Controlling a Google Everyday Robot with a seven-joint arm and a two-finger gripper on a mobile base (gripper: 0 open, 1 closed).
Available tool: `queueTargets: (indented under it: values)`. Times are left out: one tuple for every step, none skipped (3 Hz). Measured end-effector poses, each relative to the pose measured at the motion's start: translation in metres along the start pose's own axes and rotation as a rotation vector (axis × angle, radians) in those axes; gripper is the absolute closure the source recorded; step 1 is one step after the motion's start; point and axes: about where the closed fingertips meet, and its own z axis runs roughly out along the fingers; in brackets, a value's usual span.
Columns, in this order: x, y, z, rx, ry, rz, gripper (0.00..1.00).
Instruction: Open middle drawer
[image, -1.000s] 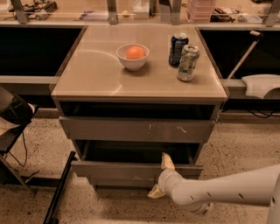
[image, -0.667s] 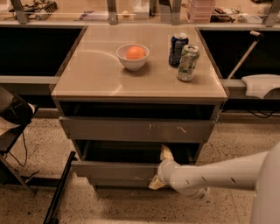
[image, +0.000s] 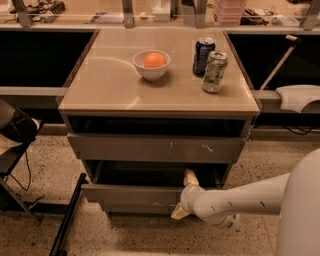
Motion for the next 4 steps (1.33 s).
queueTargets:
  values:
    - [0.0540,-0.0065,0.0442,-0.043,0.019,0.102,0.00]
    - [0.0510,-0.0143,0.0481,-0.034,0.012,0.106,0.00]
    - [0.0510,-0.0143,0.0481,-0.034,0.012,0.106,0.19]
    - [0.0509,-0.0143,0.0481,-0.034,0.012,0.106,0.42]
